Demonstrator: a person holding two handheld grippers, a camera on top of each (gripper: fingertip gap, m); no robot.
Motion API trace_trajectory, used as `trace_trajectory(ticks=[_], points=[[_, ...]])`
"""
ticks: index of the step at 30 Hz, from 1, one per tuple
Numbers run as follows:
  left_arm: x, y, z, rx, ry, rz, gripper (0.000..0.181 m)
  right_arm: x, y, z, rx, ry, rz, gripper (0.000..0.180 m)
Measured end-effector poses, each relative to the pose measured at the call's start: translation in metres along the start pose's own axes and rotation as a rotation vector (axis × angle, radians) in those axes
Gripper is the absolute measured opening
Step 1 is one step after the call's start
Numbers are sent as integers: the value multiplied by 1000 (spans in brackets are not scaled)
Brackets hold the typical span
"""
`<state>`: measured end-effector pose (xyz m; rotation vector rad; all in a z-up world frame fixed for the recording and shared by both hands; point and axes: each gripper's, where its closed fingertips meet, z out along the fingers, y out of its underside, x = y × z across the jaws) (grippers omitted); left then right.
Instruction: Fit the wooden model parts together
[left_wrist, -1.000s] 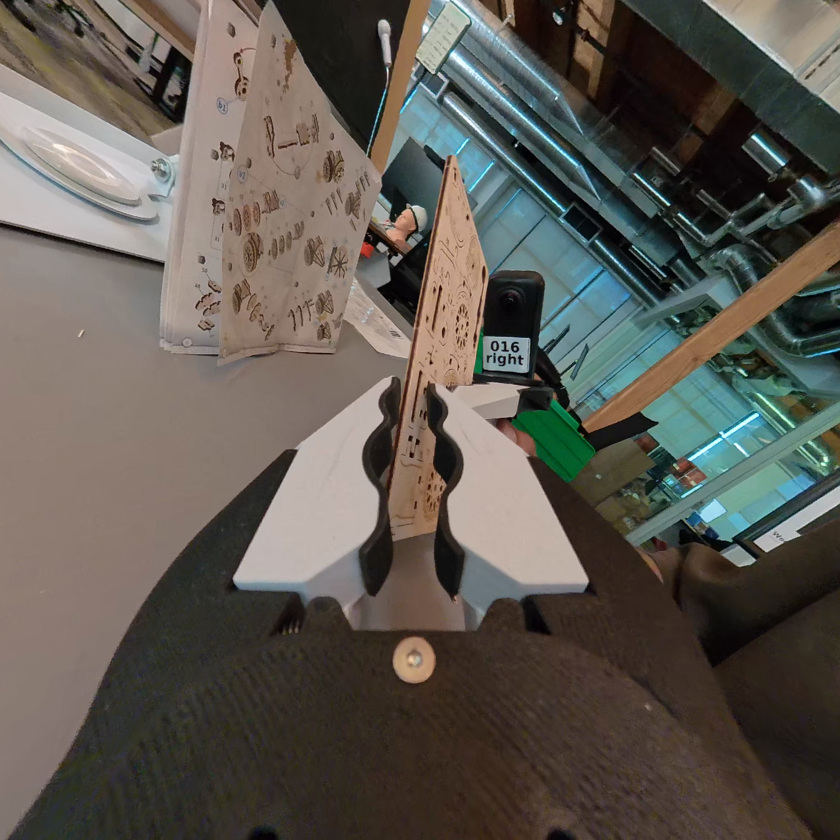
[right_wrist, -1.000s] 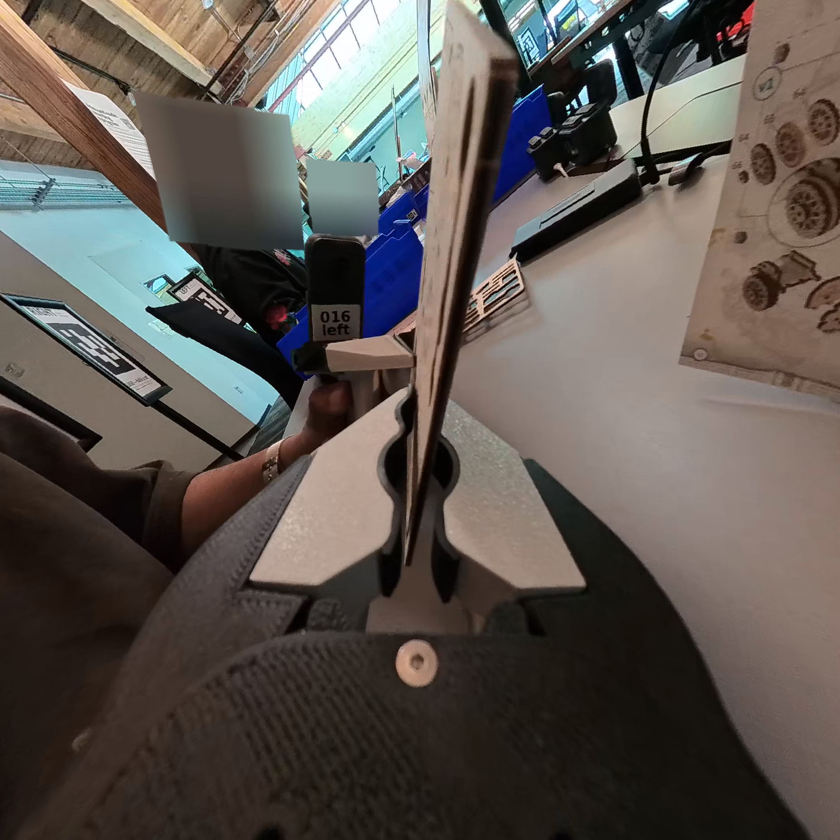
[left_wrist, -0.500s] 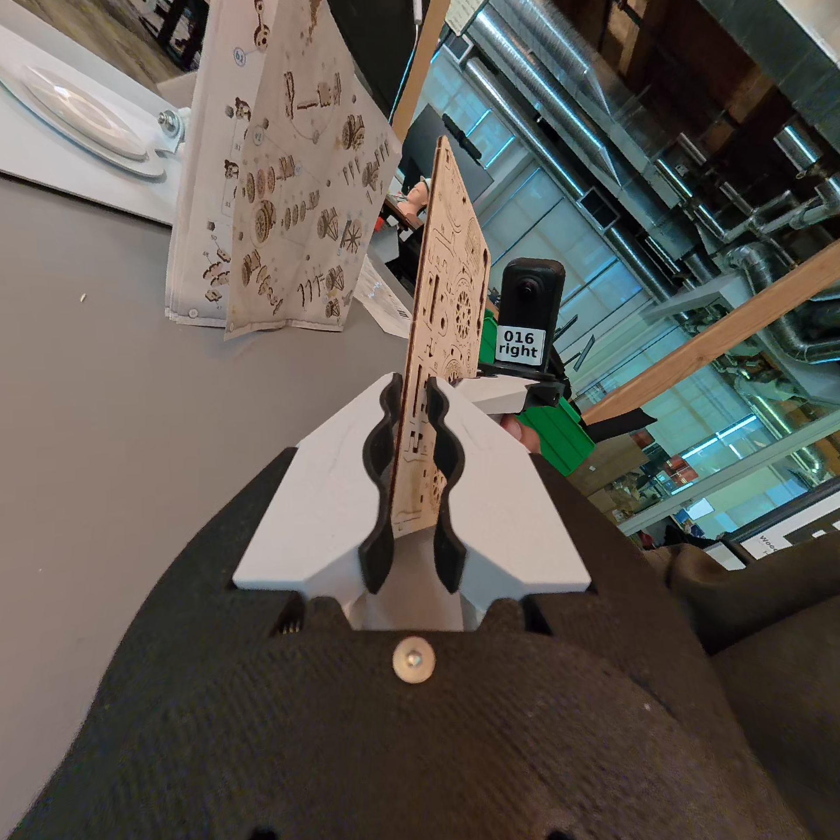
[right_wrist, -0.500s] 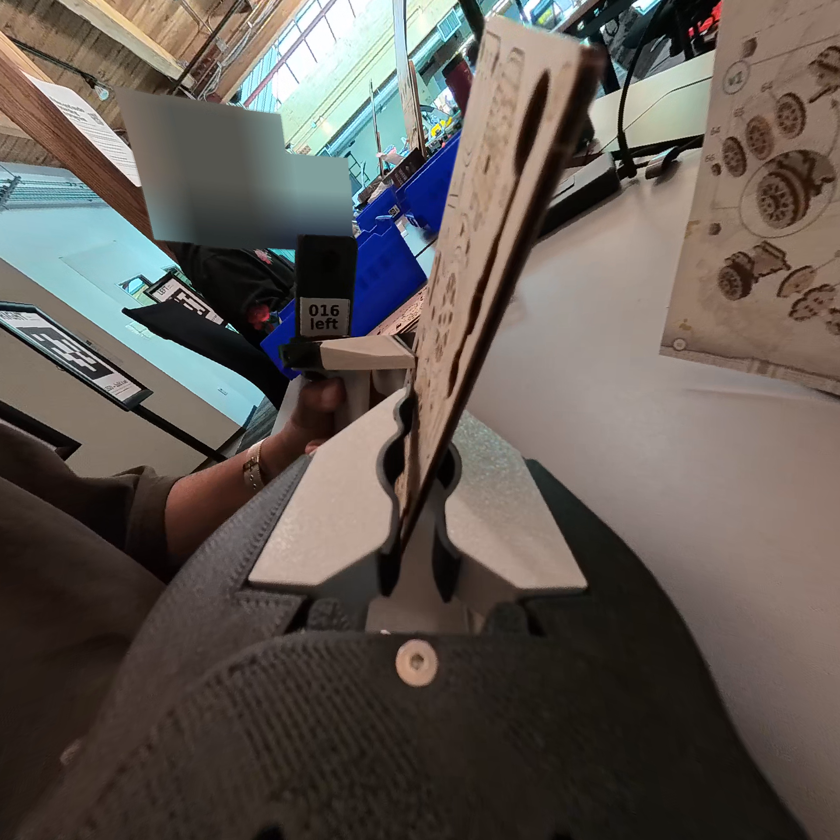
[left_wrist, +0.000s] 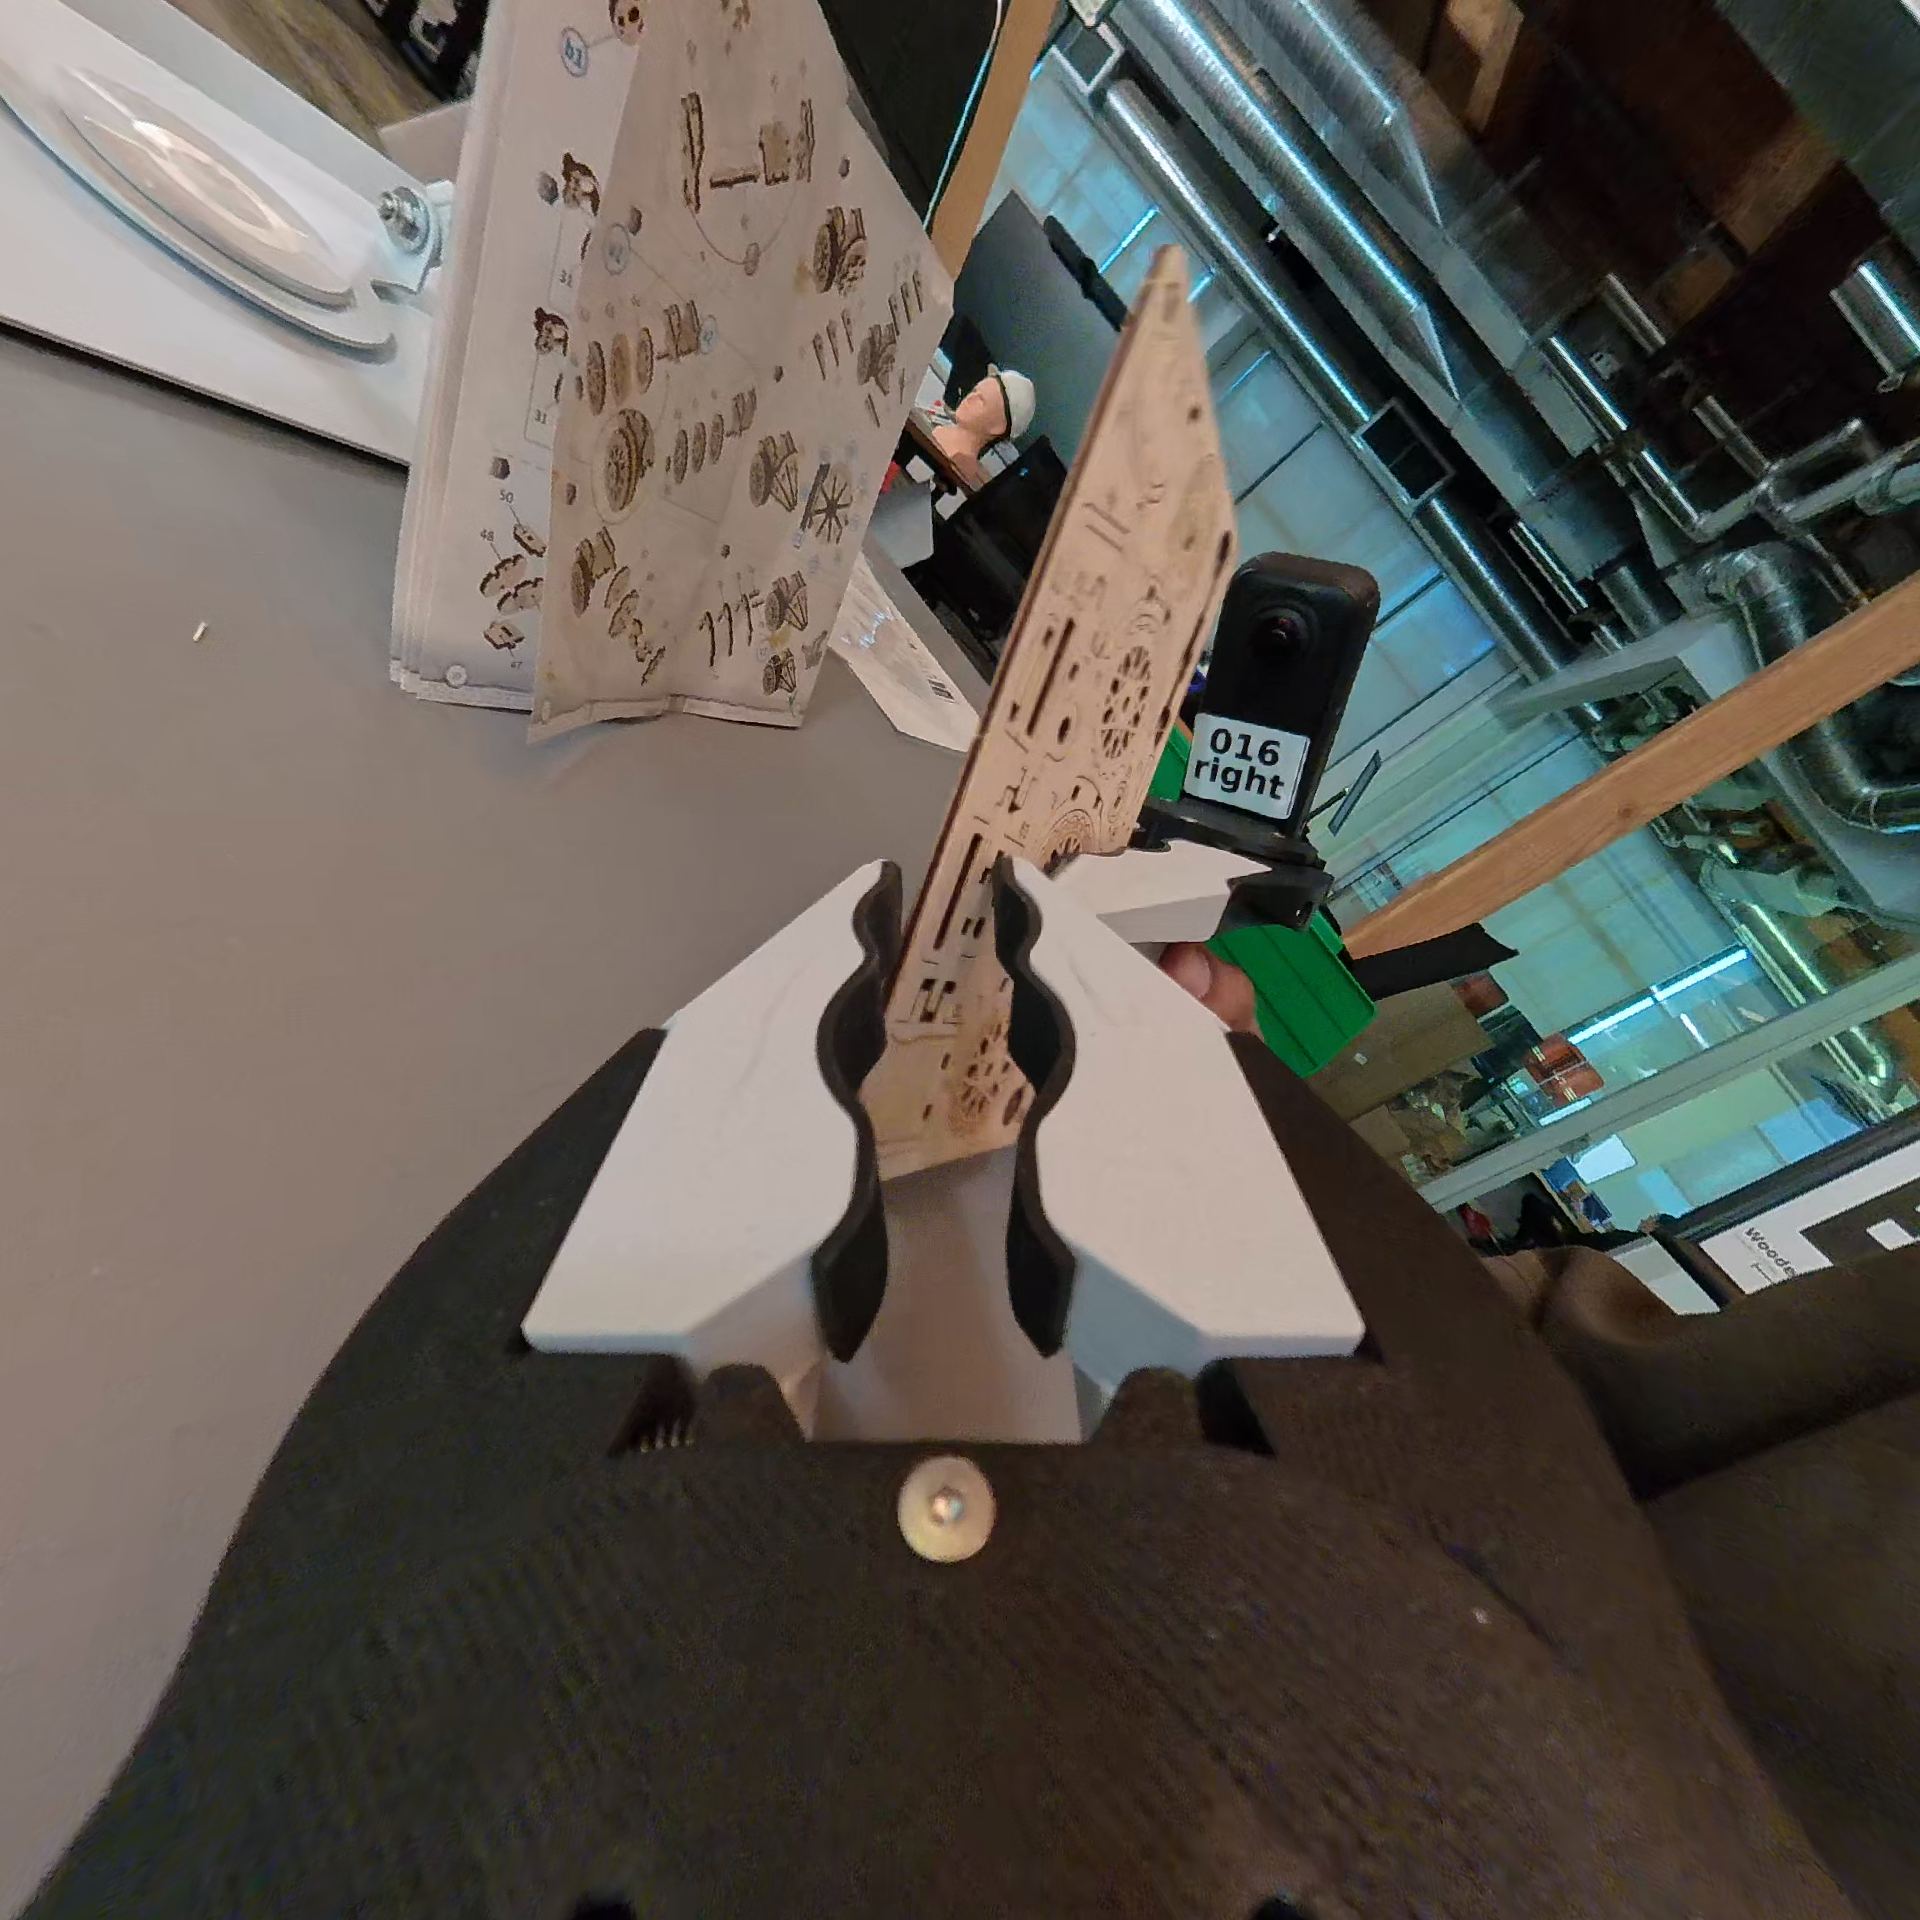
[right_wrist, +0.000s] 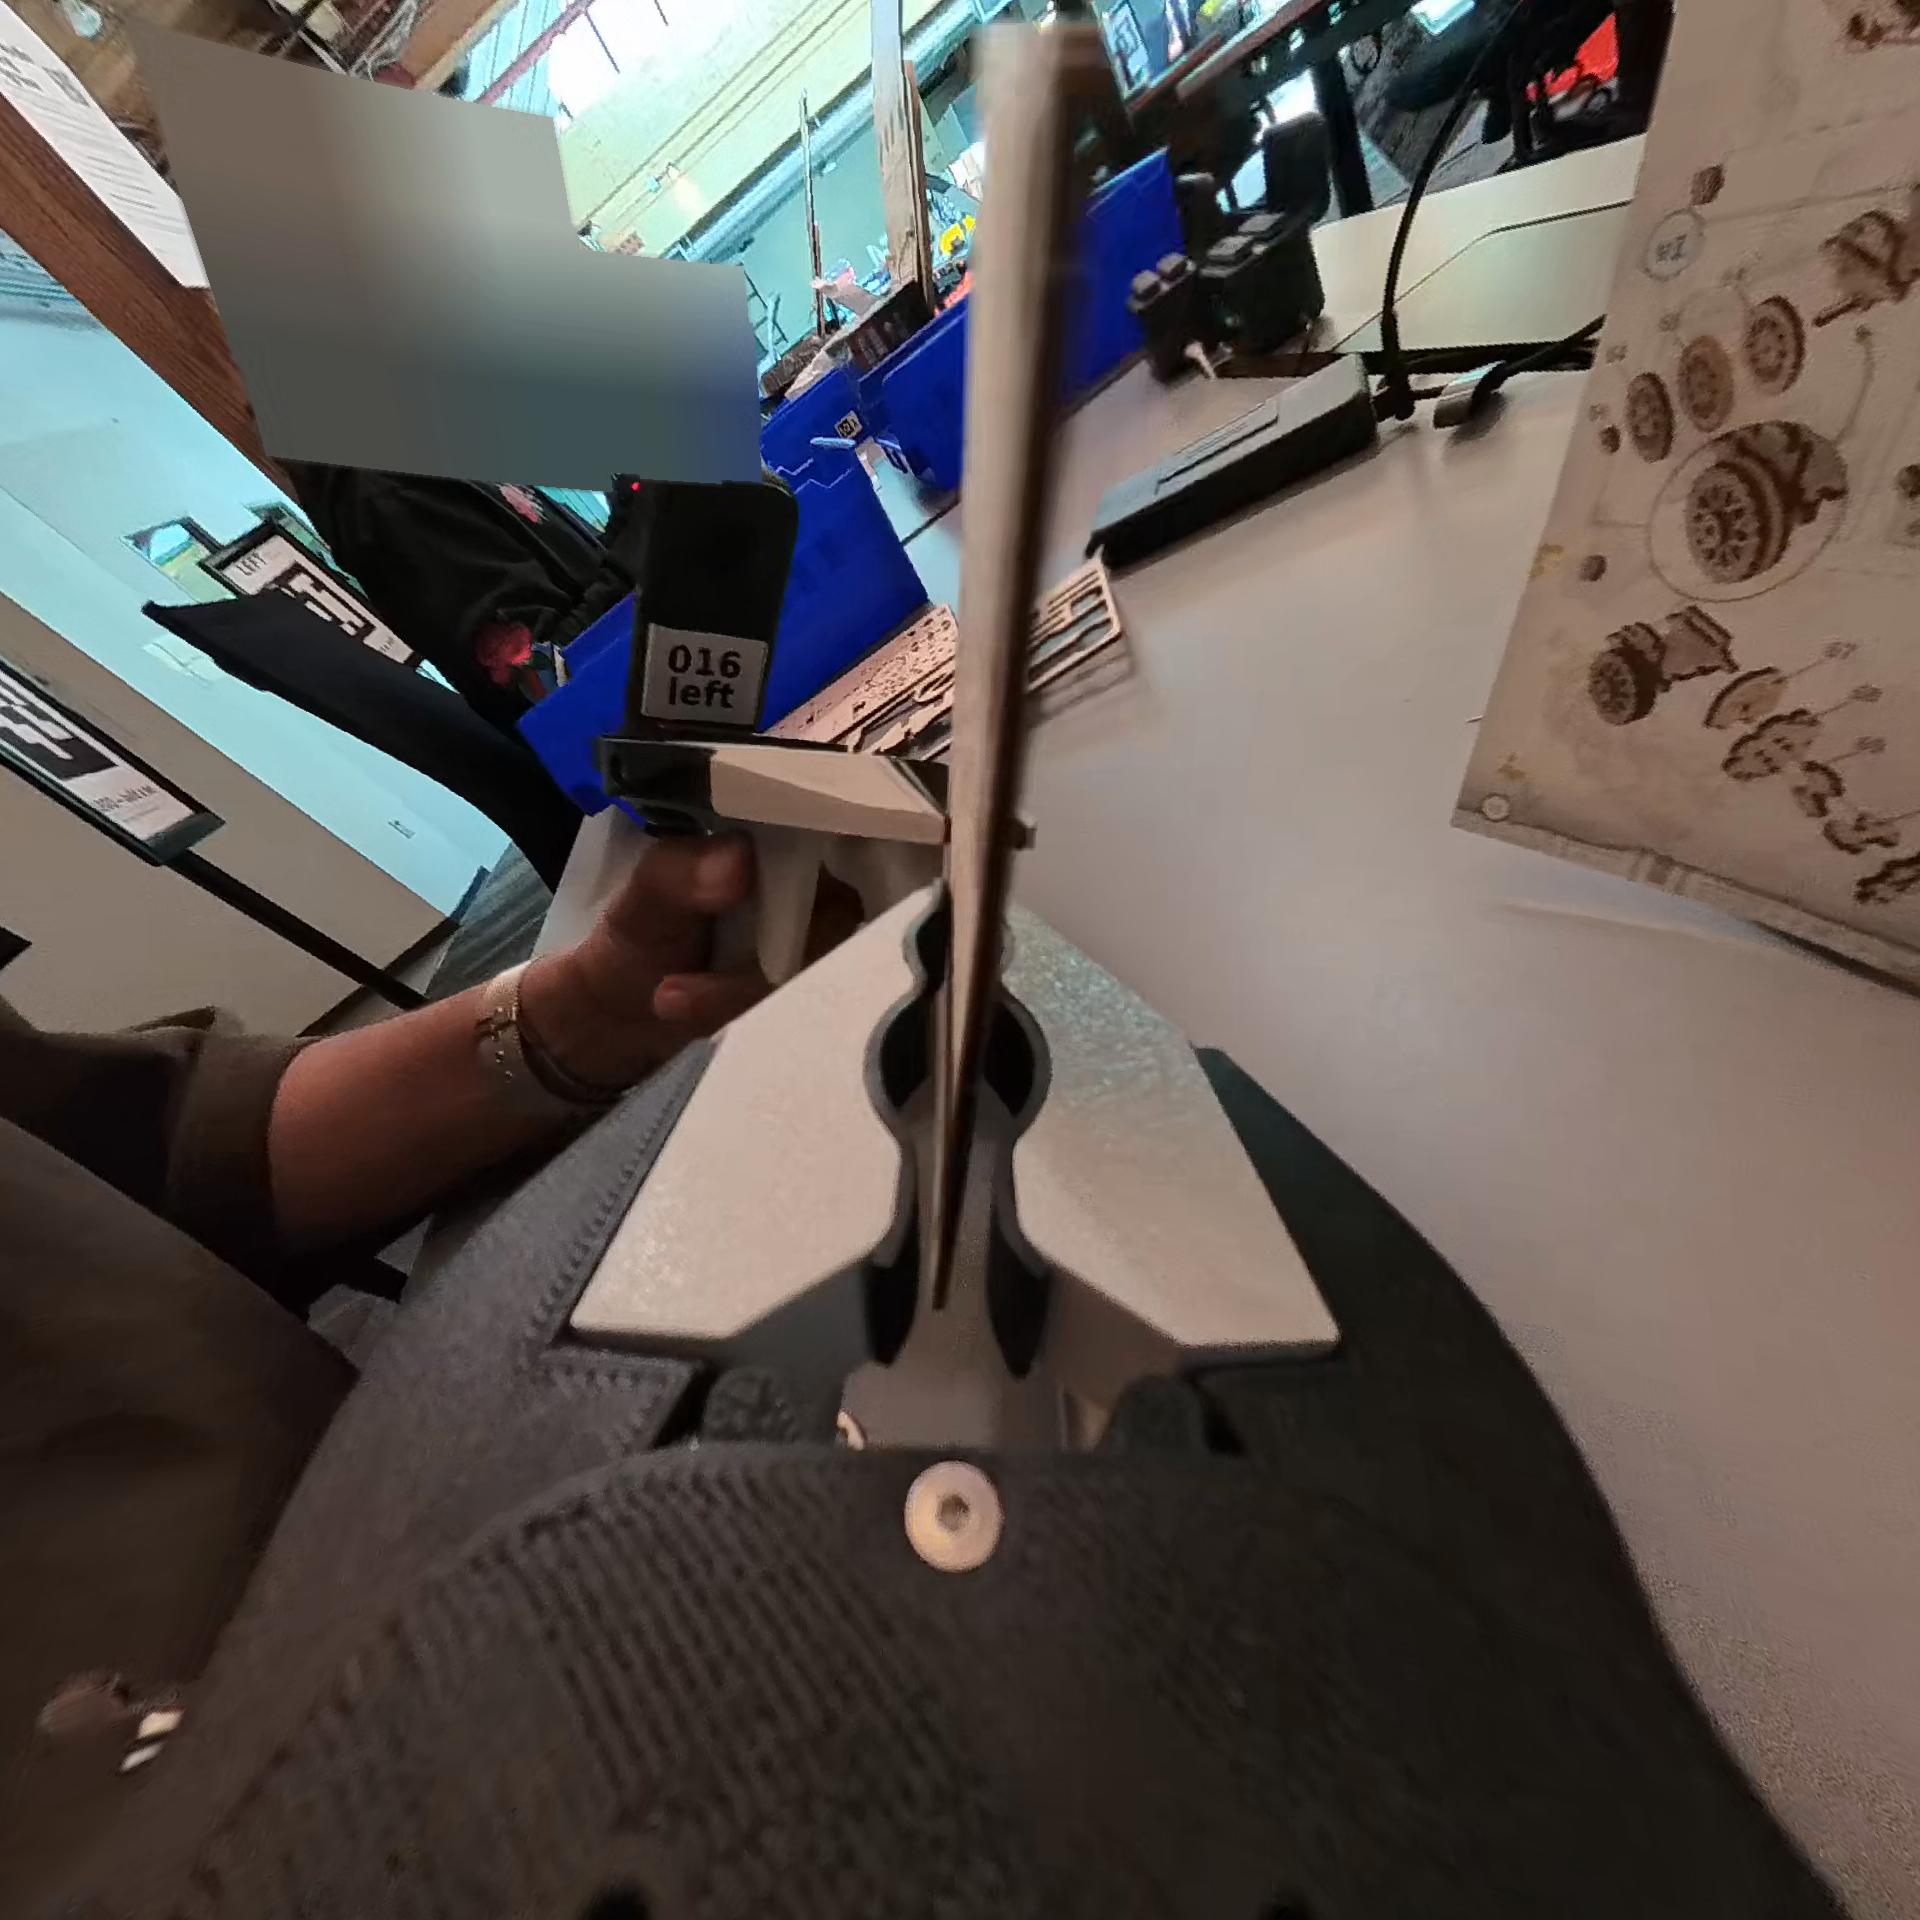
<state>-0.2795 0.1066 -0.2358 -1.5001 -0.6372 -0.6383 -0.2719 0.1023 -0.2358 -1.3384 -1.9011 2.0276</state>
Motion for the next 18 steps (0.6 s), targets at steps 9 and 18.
trace_trajectory(ticks=[9, 18], points=[[-6, -2, -5, -16, -87, 124, 22, 0, 6, -1, -47, -32, 34, 2], [-1, -1, -4, -34, -142, 285, 11, 0, 9, 2, -70, 9, -23, 2]])
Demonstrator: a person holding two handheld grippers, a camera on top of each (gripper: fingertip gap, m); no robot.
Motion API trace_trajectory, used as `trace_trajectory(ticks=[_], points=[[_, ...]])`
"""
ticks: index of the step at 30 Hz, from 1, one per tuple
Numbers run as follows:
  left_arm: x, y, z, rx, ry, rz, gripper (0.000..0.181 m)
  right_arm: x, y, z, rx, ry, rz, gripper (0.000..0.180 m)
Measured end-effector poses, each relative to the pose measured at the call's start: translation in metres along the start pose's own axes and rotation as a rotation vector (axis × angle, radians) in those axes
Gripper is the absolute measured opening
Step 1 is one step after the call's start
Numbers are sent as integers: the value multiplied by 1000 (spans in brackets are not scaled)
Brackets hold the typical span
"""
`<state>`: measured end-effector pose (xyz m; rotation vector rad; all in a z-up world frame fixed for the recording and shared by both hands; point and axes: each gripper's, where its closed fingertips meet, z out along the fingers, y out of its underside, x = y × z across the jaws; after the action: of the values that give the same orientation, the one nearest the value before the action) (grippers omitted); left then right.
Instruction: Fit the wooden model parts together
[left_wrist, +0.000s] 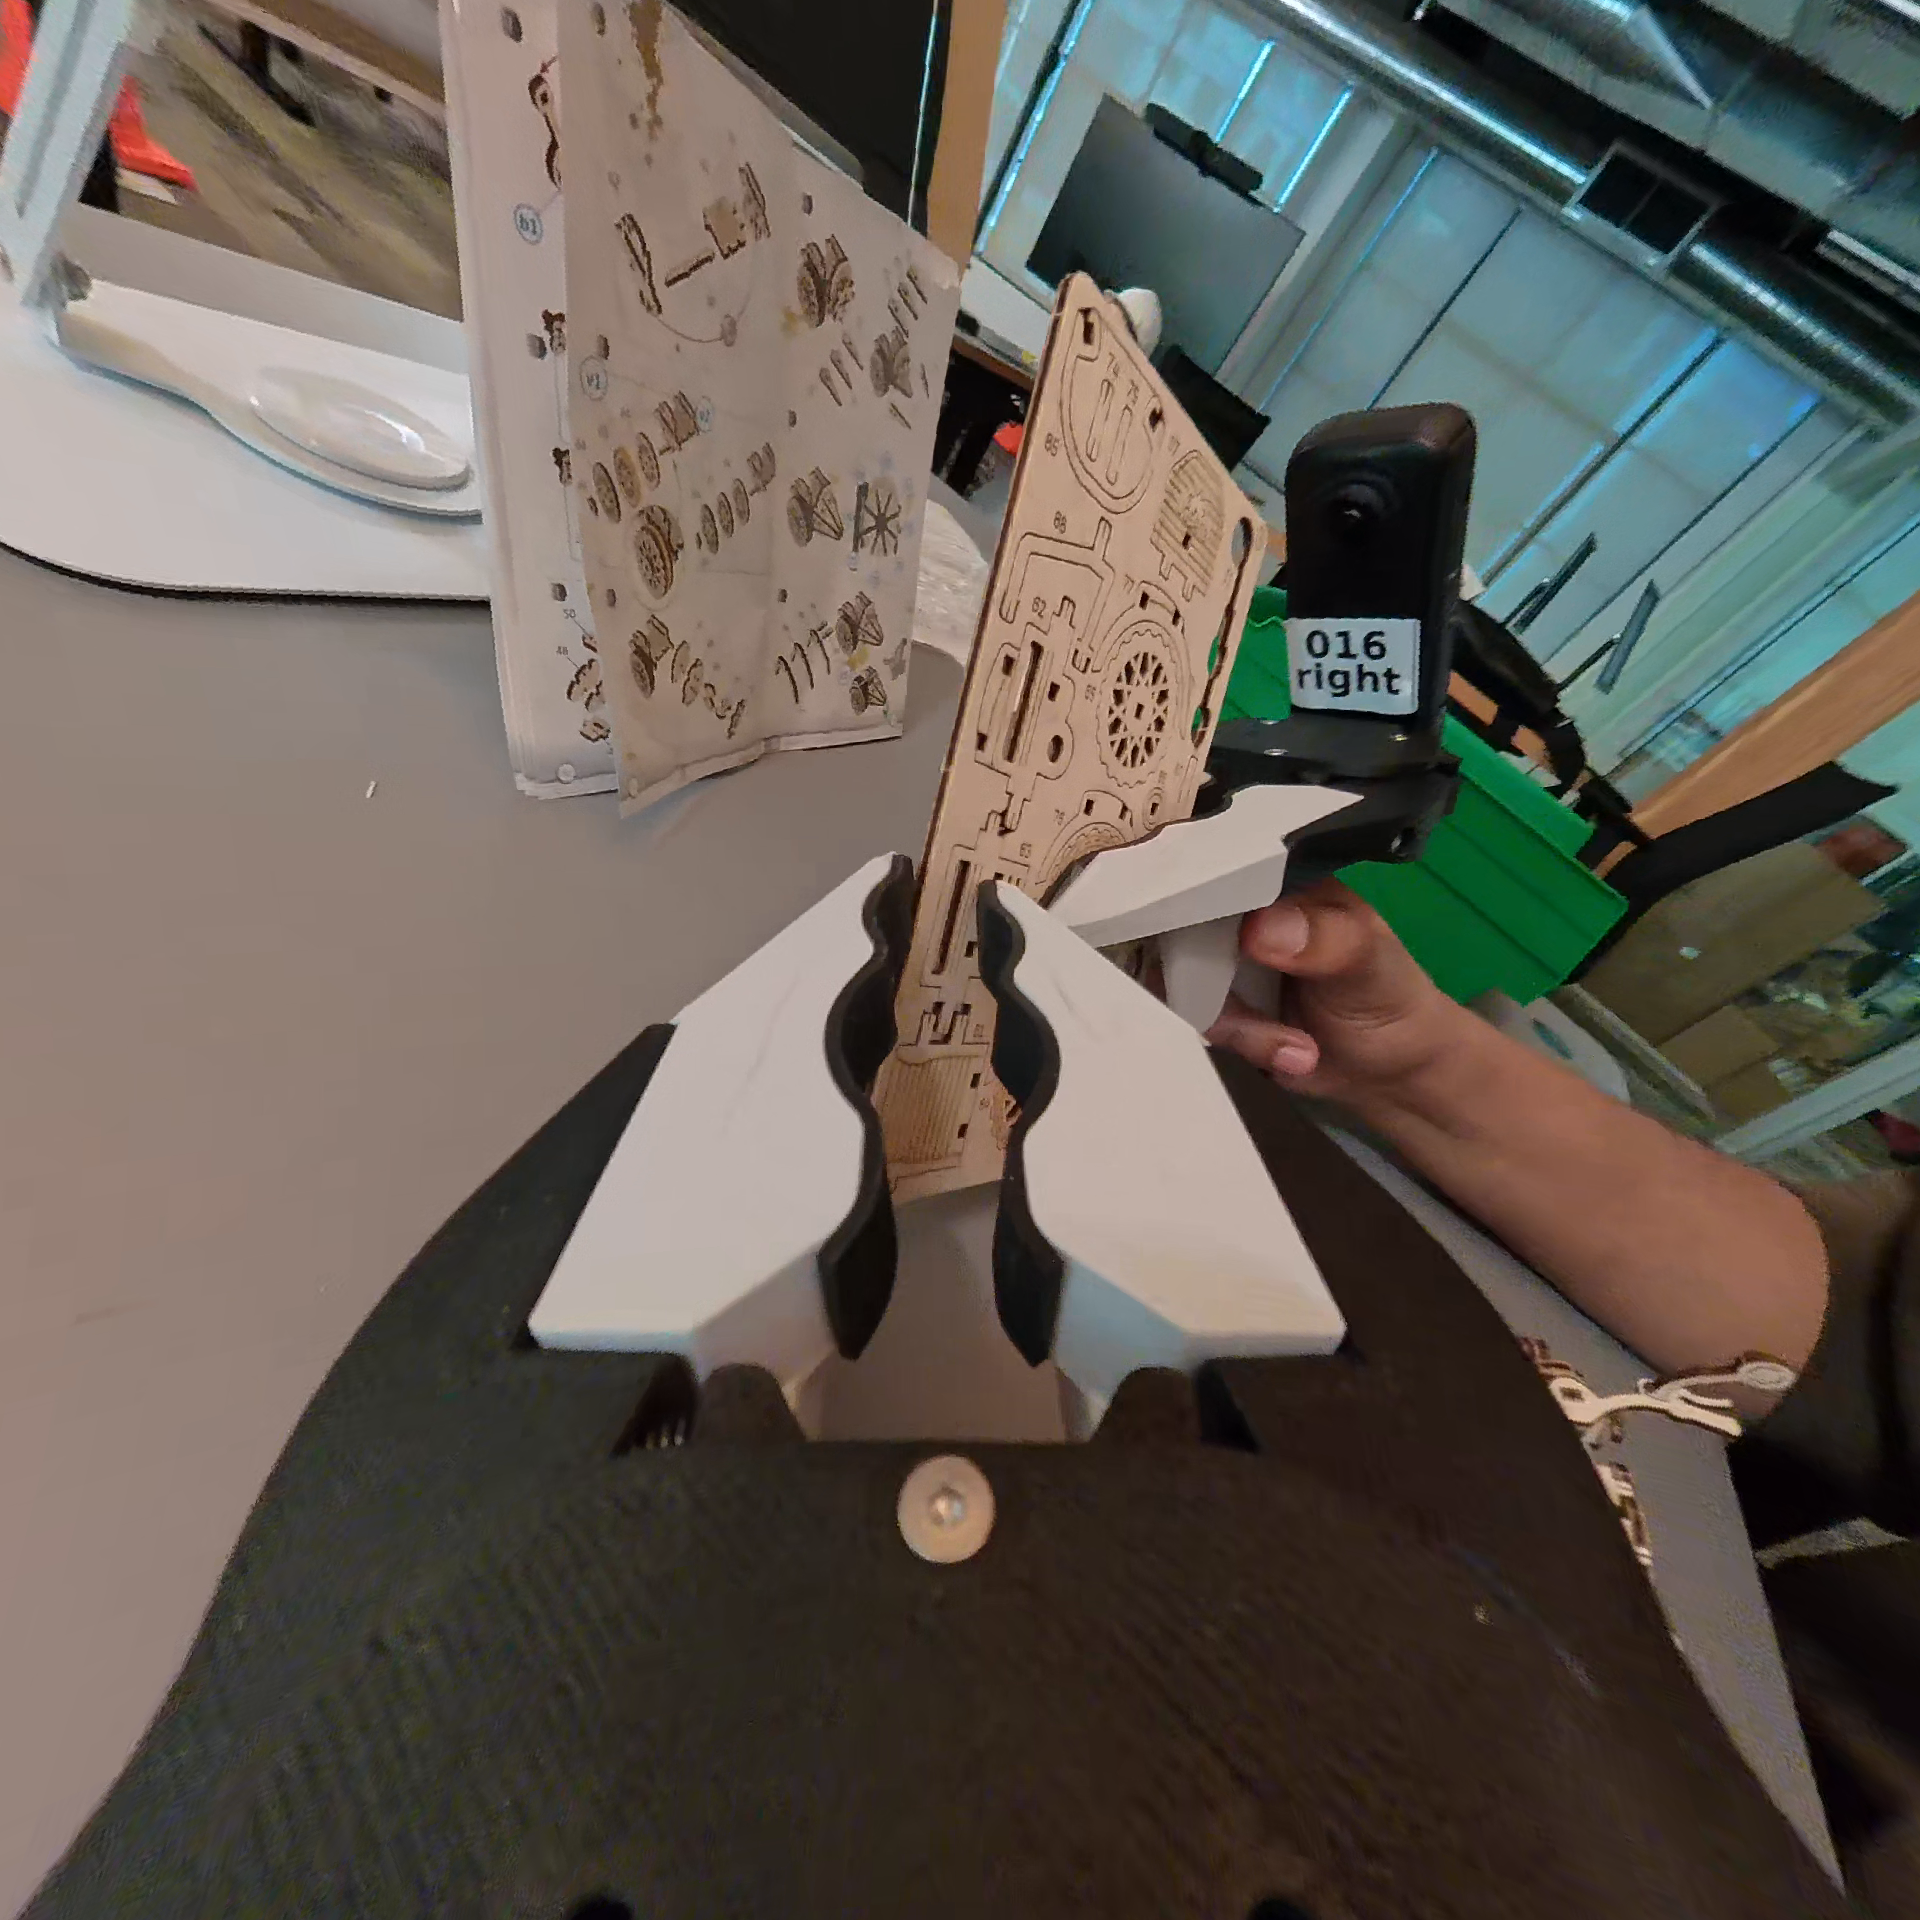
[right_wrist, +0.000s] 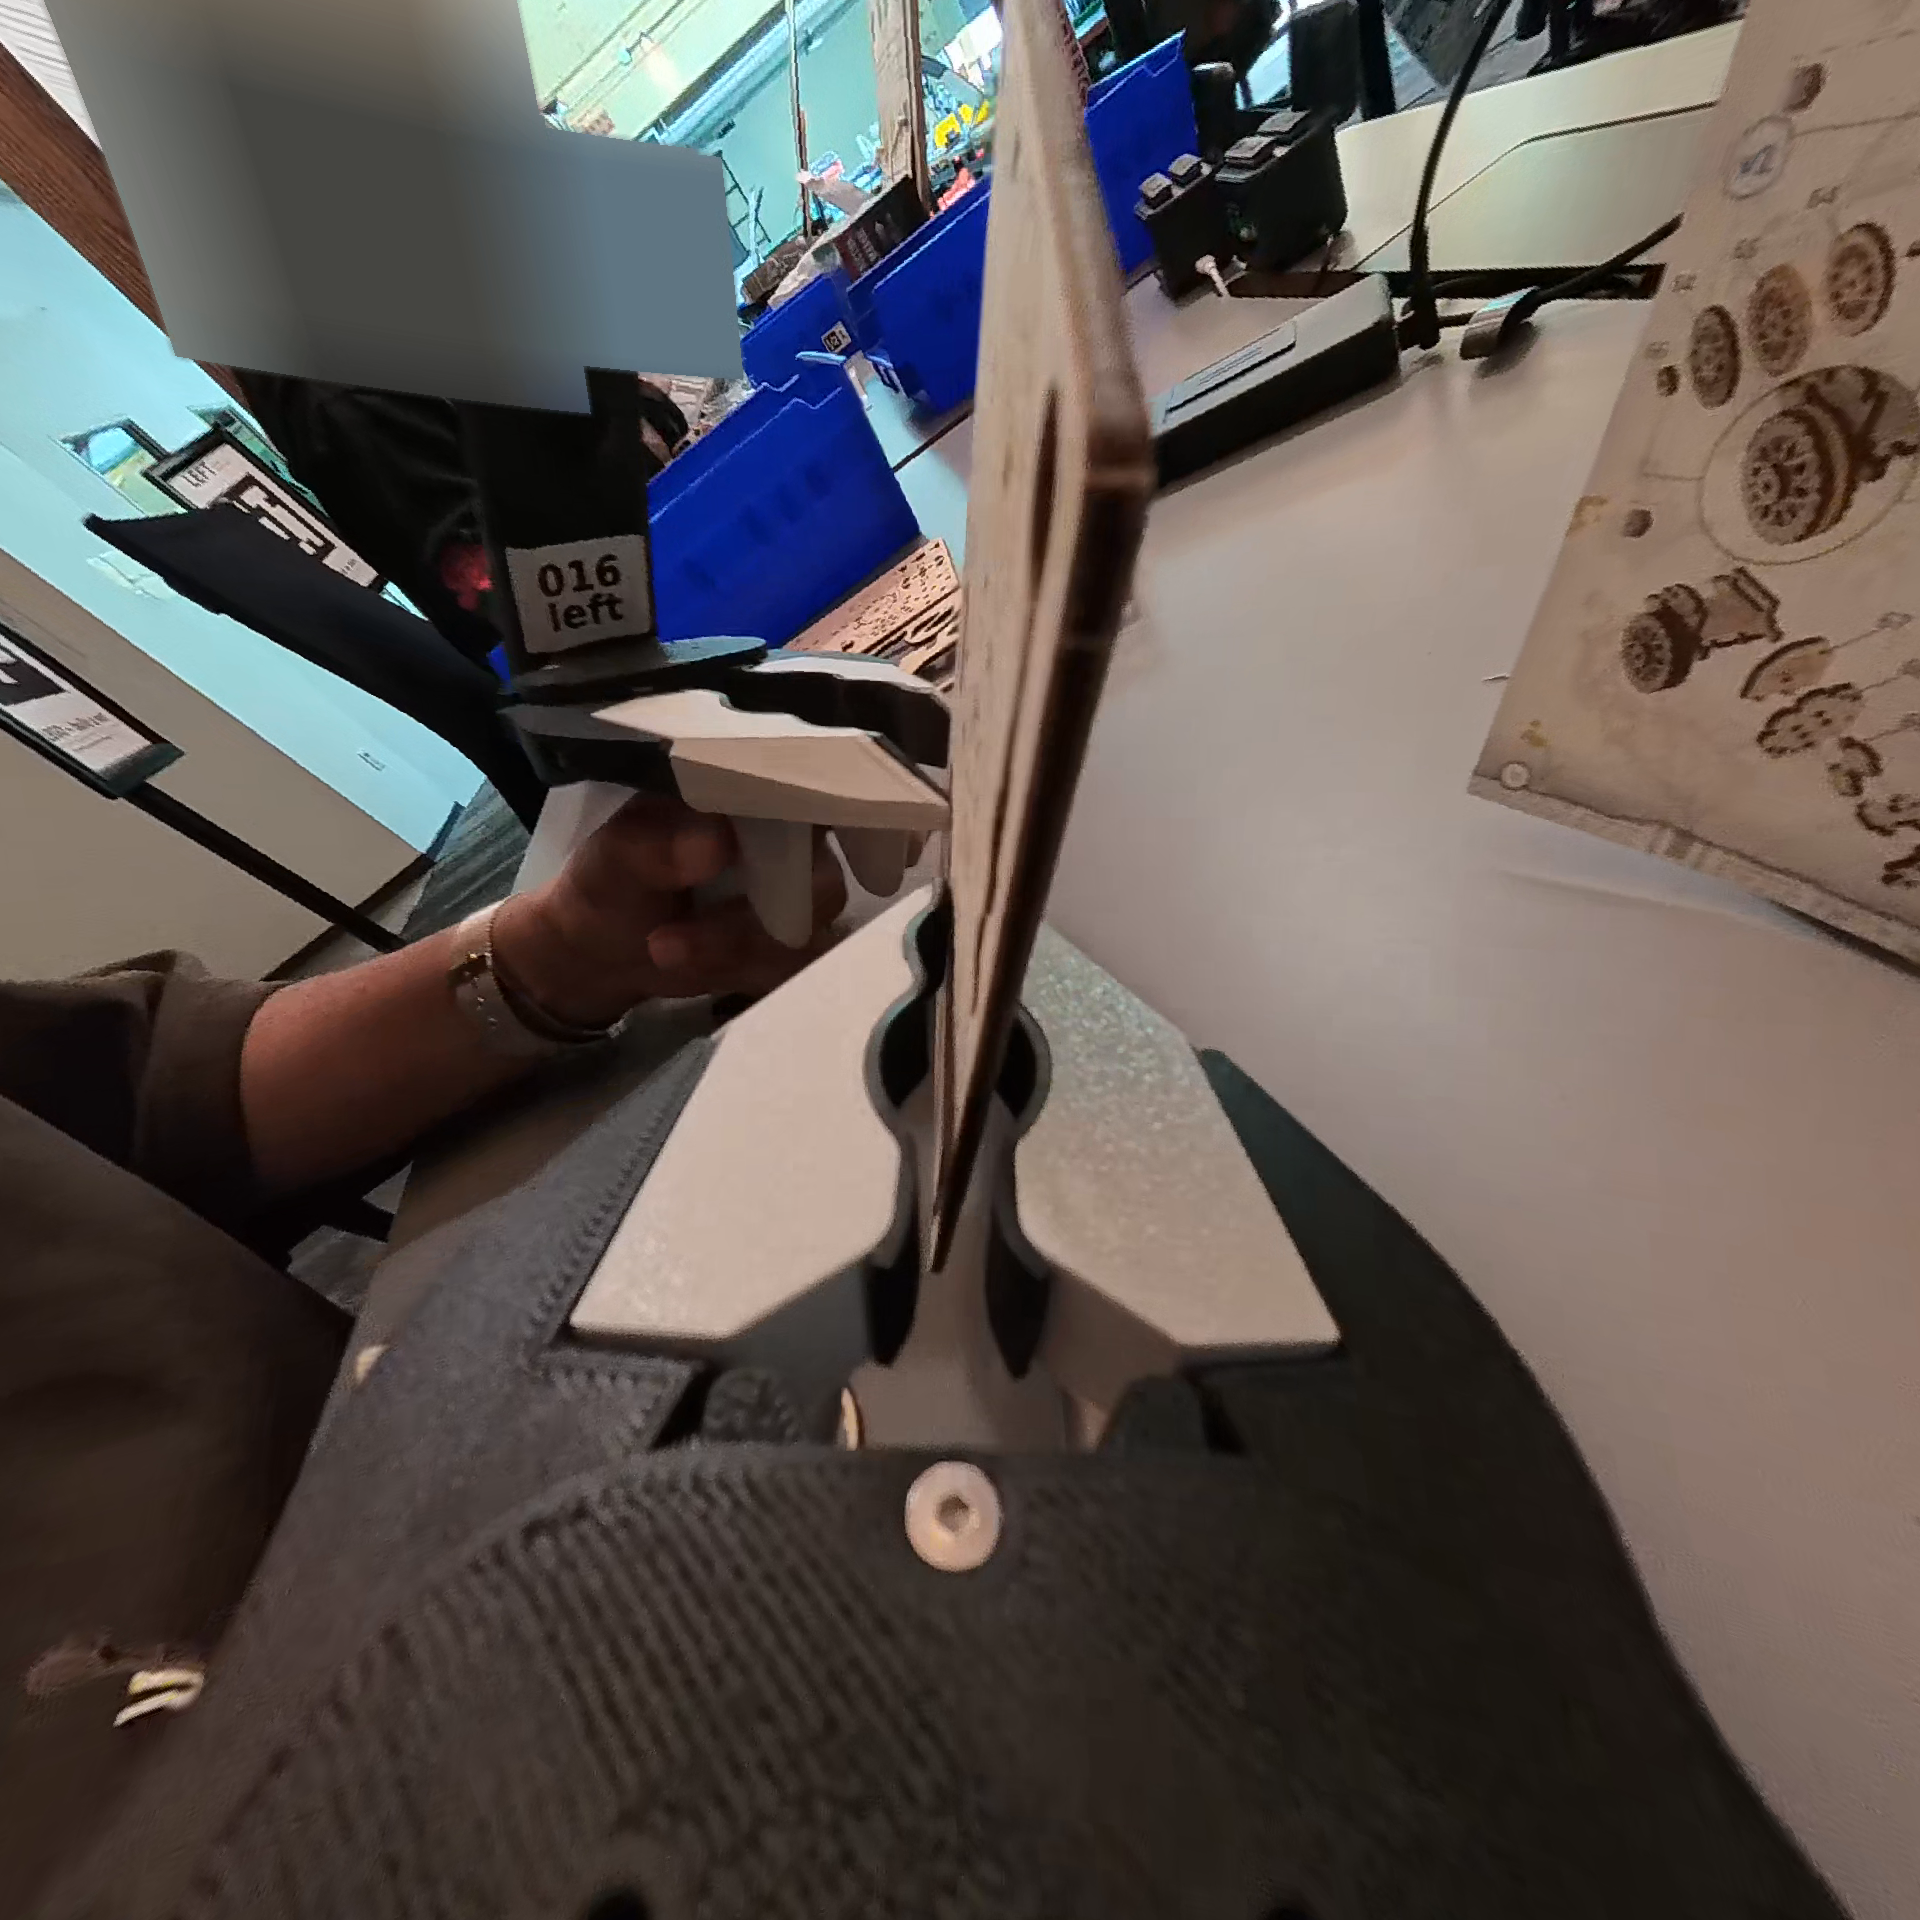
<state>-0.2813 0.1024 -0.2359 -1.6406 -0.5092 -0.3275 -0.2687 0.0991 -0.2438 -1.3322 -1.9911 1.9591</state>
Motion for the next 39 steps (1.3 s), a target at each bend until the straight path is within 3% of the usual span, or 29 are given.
trace_trajectory(ticks=[22, 26, 37, 39], points=[[-6, 8, 2, -21, 18, -165, 11, 6, 6, 1, -53, 58, -48, 2], [0, 5, 0, -6, 112, -216, 10, 3, 1, -2, -22, 9, -20, 2], [9, 11, 2, -57, 178, -221, 7, 3, -20, -16, 153, -68, 86, 2], [15, 10, 0, -51, 211, -201, 4, 5, -26, -17, 202, -61, 106, 11]])
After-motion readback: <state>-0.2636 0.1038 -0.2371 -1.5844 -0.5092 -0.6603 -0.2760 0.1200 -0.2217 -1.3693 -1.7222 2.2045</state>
